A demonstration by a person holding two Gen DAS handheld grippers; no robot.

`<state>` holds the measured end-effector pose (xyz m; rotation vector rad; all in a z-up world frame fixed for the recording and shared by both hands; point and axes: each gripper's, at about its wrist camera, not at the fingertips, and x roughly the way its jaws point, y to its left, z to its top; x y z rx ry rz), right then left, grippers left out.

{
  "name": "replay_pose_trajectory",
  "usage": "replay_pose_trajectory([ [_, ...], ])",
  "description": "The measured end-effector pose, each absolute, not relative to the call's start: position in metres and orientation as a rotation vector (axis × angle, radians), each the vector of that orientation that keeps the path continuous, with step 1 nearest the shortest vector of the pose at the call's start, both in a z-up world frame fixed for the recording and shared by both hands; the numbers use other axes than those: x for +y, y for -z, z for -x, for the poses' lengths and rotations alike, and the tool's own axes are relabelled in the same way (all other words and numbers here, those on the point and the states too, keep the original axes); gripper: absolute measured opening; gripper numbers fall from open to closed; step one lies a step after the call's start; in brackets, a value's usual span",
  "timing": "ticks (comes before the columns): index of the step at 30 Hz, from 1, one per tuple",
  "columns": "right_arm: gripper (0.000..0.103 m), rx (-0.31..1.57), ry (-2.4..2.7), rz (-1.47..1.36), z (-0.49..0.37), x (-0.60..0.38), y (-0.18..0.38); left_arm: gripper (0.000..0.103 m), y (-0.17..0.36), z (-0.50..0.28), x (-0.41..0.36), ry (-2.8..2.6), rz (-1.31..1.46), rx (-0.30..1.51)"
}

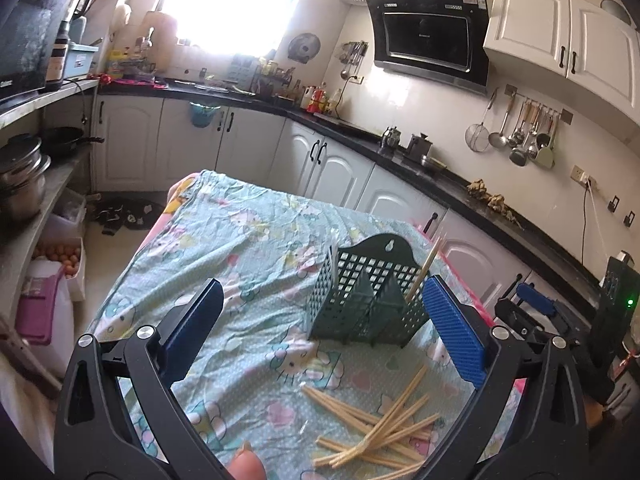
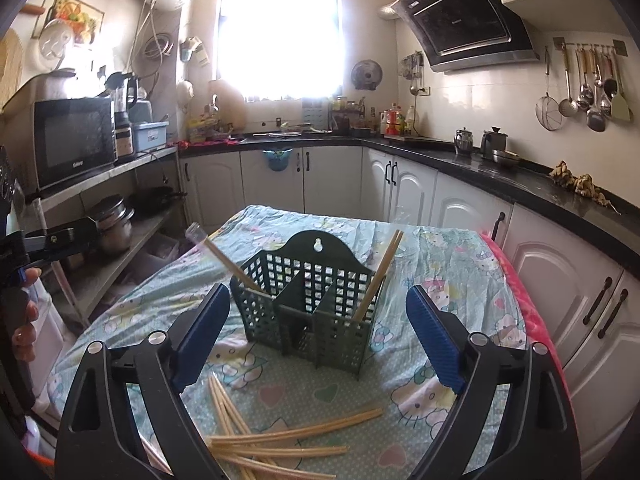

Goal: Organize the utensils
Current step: 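Raise both open tools away from the caddy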

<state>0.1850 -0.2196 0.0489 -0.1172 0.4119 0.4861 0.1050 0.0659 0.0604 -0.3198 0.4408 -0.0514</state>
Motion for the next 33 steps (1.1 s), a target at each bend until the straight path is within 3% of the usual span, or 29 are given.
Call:
replay_pose_trajectory([
  [33, 0.089, 0.632, -0.366, 0.163, -0.199, -0.238, 0.03, 0.092, 0.026, -0.111, 0.042, 0.062, 0.319, 0.658],
])
